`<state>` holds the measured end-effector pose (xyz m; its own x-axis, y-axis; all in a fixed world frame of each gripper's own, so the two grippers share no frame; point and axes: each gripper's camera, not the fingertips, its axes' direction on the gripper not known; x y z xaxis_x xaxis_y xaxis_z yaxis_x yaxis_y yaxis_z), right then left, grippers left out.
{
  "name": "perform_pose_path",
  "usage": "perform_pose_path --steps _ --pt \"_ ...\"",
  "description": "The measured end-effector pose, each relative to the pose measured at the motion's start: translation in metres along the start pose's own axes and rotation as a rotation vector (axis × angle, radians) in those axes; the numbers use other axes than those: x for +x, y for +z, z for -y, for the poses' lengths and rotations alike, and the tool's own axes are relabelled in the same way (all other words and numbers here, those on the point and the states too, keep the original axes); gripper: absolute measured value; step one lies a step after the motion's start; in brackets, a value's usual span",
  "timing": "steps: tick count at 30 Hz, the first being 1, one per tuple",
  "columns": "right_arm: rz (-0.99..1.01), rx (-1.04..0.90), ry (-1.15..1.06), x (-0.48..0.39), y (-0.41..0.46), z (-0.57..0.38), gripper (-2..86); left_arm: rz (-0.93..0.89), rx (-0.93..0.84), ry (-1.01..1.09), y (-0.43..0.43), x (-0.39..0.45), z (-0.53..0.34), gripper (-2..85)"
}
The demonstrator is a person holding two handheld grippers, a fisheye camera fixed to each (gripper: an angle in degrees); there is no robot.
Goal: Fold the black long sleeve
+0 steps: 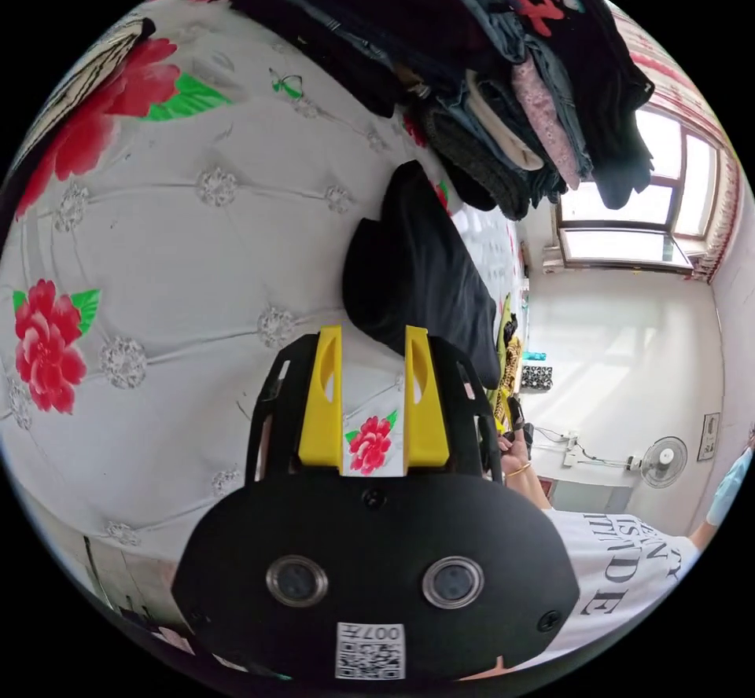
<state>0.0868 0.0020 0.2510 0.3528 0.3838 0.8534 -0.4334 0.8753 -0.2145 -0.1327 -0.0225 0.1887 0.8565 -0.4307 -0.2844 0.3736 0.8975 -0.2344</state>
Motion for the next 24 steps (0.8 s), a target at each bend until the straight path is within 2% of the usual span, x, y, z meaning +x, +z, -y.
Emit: perform_pose_path --steps 6,8,11,13,16,18,21,24 --pt "-0.05 -0.062 -0.057 -0.039 0.062 0.055 11.8 0.005 -0.027 -0.047 0.018 -0.009 0.003 10.9" --pt "-0.072 -0.071 -0.159 -0.08 0.079 0.063 11.1 -0.001 -0.022 -0.041 0.016 -0.011 0.001 10.6" --pt "-0.039 -0.157 -0.519 -0.188 0.116 0.038 10.1 -0.027 -0.007 -0.035 0.009 -0.017 -0.006 10.8" --pt "-0.065 -0.255 -0.855 -0.271 0.153 -0.022 9.2 -0.046 0.009 -0.032 0.002 -0.022 -0.013 10.9" --pt "-0.012 -0.443 -1.131 -0.318 0.213 -0.108 9.3 -0.087 0.025 -0.033 -0.009 -0.034 -0.023 11.1" --pt "0.02 -0.564 -1.187 -0.318 0.251 -0.144 9.8 -0.101 0.041 -0.028 -0.014 -0.042 -0.029 11.4" --pt "0.011 -0.708 -1.105 -0.292 0.297 -0.161 10.5 -0.146 0.063 -0.036 -0.022 -0.057 -0.038 12.2" --pt "-0.001 -0.653 -0.949 -0.256 0.295 -0.124 11.3 -0.187 0.057 -0.016 -0.025 -0.067 -0.047 13.0"
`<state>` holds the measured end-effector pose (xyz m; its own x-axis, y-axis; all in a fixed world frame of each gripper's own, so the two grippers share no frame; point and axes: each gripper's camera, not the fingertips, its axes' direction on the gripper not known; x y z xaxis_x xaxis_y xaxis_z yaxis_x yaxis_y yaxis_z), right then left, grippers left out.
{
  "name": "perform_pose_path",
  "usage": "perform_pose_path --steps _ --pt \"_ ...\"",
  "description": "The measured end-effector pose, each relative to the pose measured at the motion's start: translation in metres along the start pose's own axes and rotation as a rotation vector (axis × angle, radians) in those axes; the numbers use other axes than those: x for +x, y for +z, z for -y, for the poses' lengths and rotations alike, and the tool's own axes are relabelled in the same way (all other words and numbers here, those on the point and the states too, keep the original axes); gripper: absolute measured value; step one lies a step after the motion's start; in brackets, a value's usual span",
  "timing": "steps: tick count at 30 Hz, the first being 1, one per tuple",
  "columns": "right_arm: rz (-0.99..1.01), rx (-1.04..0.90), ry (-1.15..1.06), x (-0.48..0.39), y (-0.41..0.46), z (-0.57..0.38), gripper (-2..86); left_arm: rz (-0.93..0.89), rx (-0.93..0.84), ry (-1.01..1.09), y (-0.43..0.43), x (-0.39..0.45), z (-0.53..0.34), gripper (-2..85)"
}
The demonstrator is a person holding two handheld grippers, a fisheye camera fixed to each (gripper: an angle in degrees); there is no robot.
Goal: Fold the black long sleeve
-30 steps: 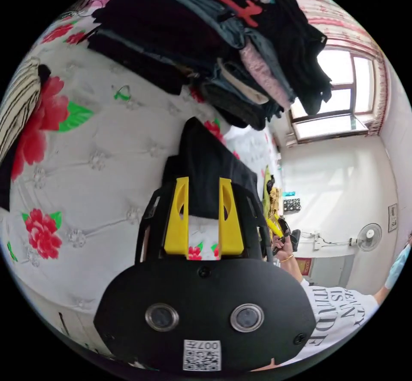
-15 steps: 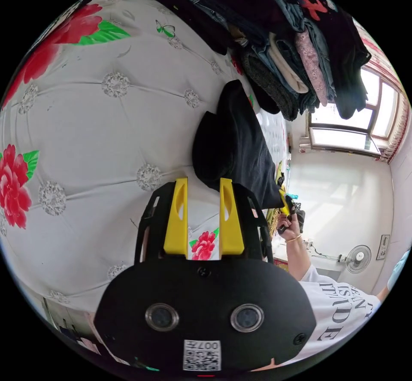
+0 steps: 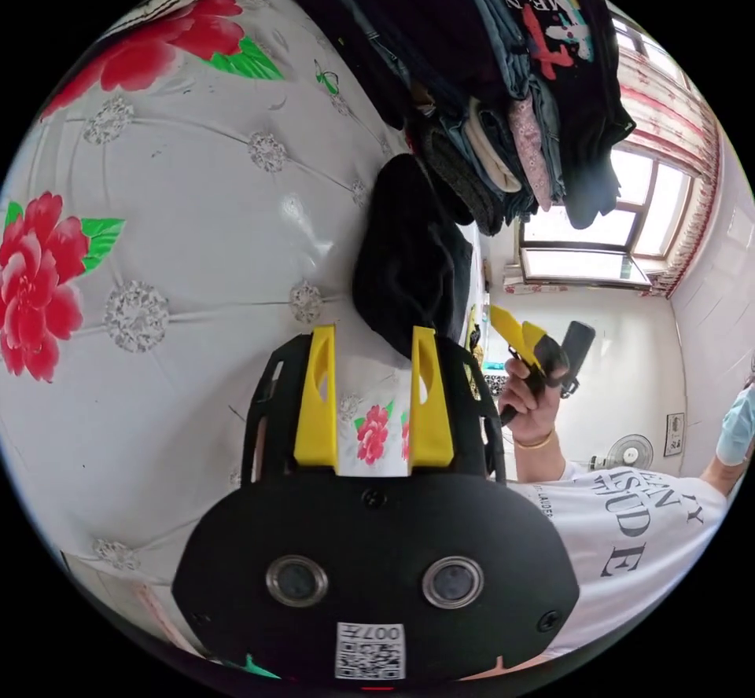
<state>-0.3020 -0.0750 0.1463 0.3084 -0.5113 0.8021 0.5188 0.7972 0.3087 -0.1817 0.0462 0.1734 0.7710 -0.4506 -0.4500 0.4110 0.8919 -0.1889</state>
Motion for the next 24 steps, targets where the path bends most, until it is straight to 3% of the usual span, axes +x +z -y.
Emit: perform_pose_path --steps 4,7,11,15,19,24 --pt "-0.083 0.155 0.273 0.087 -0.055 -0.026 12.5 -0.047 -0.021 0.053 -0.001 -0.006 -0.005 15.3" --pt "-0.051 0.153 0.434 0.14 -0.06 -0.041 13.4 -0.096 -0.024 0.099 0.003 -0.007 0.0 16.6" --pt "0.04 0.085 0.517 0.178 -0.028 -0.044 13.5 -0.124 -0.061 0.134 0.017 -0.012 0.015 17.1" --pt "0.147 0.056 0.575 0.197 0.004 -0.039 10.9 -0.202 -0.087 0.07 0.036 -0.03 0.032 11.3" --pt "0.253 0.096 0.473 0.162 -0.002 -0.02 7.2 -0.292 -0.001 0.098 0.024 -0.023 0.042 7.3" --pt "0.324 0.093 0.227 0.066 0.008 0.039 5.1 -0.451 0.224 0.19 -0.054 0.008 0.053 6.7"
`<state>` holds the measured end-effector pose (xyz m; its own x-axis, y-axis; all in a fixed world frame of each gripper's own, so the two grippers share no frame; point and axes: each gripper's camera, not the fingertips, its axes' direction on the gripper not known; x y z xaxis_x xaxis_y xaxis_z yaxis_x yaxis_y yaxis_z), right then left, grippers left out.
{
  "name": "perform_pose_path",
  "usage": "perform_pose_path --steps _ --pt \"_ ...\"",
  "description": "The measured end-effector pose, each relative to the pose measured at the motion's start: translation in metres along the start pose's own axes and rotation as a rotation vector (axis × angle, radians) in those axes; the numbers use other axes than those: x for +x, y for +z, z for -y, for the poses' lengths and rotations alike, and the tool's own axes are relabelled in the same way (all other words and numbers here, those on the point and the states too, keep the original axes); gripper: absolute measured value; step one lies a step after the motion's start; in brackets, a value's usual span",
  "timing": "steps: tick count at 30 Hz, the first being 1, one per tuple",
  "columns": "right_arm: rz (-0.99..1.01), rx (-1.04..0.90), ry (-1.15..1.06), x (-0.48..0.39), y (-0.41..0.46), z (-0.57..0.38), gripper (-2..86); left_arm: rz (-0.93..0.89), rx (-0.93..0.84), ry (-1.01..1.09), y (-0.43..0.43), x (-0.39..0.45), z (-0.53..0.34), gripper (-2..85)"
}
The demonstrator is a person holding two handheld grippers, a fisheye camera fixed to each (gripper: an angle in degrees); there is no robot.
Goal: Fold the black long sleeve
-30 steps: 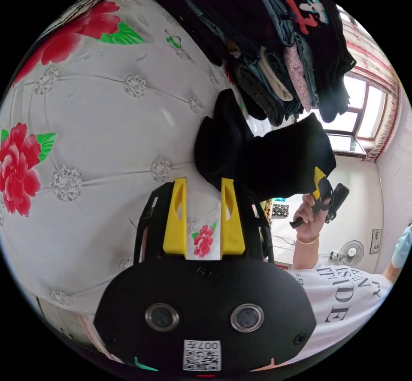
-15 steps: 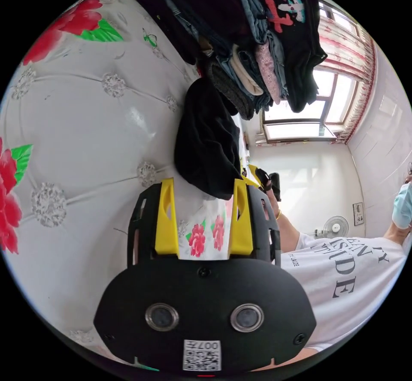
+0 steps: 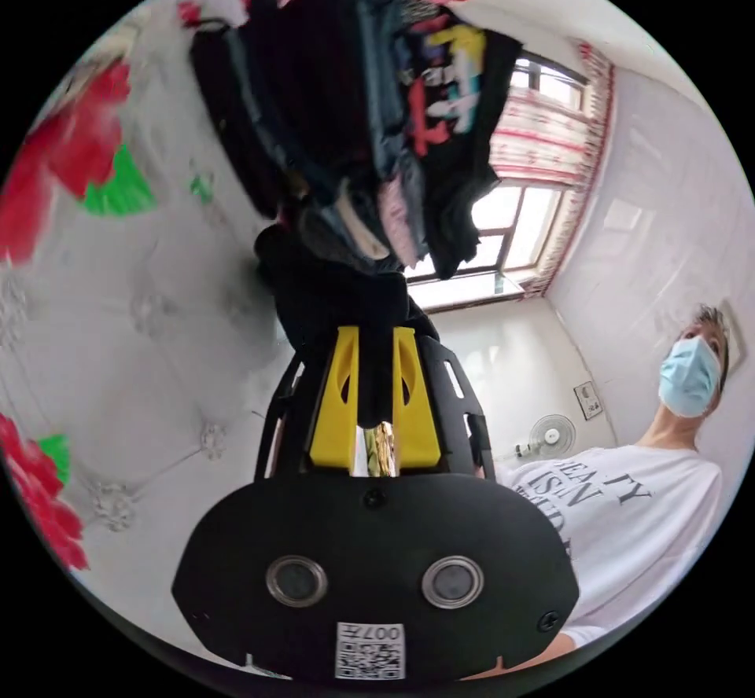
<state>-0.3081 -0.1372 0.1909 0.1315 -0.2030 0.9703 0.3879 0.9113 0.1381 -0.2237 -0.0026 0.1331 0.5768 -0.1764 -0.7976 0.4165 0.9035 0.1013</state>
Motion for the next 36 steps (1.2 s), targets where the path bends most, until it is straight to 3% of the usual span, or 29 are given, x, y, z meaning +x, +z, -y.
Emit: perform_pose_path --steps 3,7,9,11,15,18,22,25,28,29,31,36 --pt "0.071 -0.022 -0.143 -0.064 0.054 0.027 5.1 0.01 0.09 0.153 -0.055 0.053 0.032 6.6" --pt "0.109 -0.084 -0.312 -0.155 0.164 0.056 5.7 0.184 0.218 0.265 -0.151 0.12 0.072 6.9" --pt "0.086 -0.164 -0.382 -0.177 0.217 0.058 6.4 0.346 0.31 0.188 -0.193 0.131 0.077 7.4" --pt "0.032 -0.237 -0.438 -0.185 0.256 0.047 7.0 0.688 0.457 0.024 -0.237 0.139 0.062 8.0" --pt "-0.26 -0.353 -0.551 -0.151 0.283 -0.015 7.2 1.033 0.573 -0.01 -0.24 0.146 0.01 8.6" --pt "-0.605 -0.455 -0.544 -0.089 0.265 -0.073 6.5 1.148 0.425 -0.045 -0.188 0.122 -0.021 8.8" --pt "-0.962 -0.564 -0.422 -0.015 0.206 -0.155 4.7 1.116 -0.056 0.084 -0.042 0.094 -0.04 8.2" --pt "-1.076 -0.596 -0.329 0.018 0.178 -0.201 3.5 1.041 -0.41 0.286 0.075 0.097 -0.059 7.6" --pt "-1.04 -0.654 -0.223 0.051 0.177 -0.229 2.2 1.035 -0.651 0.476 0.167 0.108 -0.086 6.6" --pt "-1.022 -0.562 -0.266 0.043 0.172 -0.232 2.0 1.034 -0.701 0.517 0.193 0.112 -0.096 6.2" --pt "-0.991 -0.422 -0.251 0.04 0.164 -0.237 1.5 1.019 -0.749 0.53 0.223 0.115 -0.107 6.0" --pt "-0.836 -0.318 -0.194 0.036 0.138 -0.226 1.8 1.067 -0.872 0.511 0.28 0.108 -0.137 6.1"
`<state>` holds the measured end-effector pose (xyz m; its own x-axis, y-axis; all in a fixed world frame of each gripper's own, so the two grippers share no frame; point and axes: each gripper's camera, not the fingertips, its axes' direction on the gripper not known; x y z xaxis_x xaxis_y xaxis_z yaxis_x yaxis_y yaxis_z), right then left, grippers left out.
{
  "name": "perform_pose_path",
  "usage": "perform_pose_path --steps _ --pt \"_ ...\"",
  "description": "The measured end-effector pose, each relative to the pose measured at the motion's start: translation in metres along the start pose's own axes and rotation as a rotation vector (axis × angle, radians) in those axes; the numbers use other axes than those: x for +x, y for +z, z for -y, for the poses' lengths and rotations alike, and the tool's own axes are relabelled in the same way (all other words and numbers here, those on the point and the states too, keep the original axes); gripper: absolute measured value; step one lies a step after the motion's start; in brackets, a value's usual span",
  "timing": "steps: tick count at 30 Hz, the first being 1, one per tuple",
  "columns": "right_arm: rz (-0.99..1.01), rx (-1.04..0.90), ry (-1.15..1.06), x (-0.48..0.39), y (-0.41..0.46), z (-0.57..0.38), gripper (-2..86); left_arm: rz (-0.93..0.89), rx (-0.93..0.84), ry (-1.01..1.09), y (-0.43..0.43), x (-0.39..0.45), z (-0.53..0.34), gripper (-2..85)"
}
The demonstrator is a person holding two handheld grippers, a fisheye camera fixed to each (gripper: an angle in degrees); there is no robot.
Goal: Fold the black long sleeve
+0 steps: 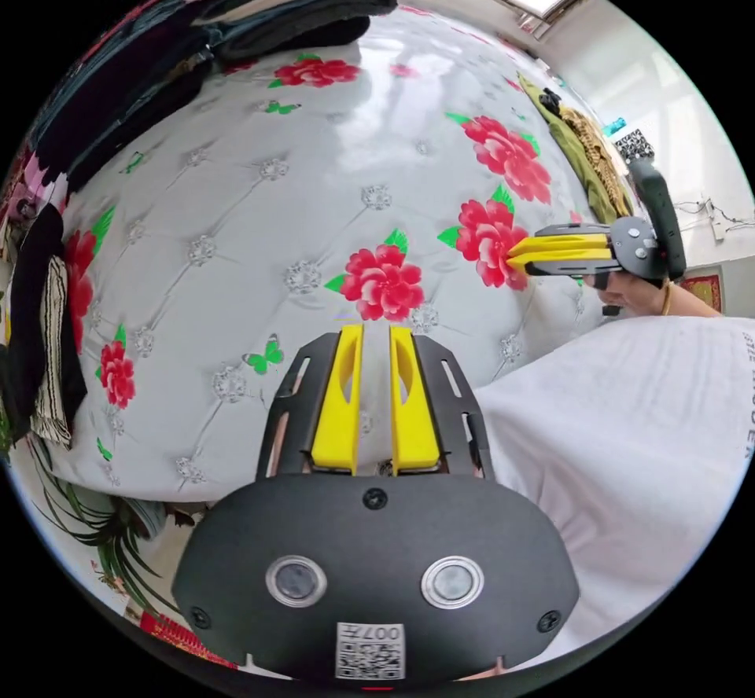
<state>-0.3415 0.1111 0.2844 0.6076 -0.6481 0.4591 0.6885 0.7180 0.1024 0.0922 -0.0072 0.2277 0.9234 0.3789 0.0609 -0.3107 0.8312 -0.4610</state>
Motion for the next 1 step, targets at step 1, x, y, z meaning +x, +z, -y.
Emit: perform_pose_path --steps 1 --pt "0.022 -0.002 0.049 0.0128 -0.0082 -0.0006 1.9 0.03 -0.046 -0.004 0.0103 0.0096 0.004 6.2"
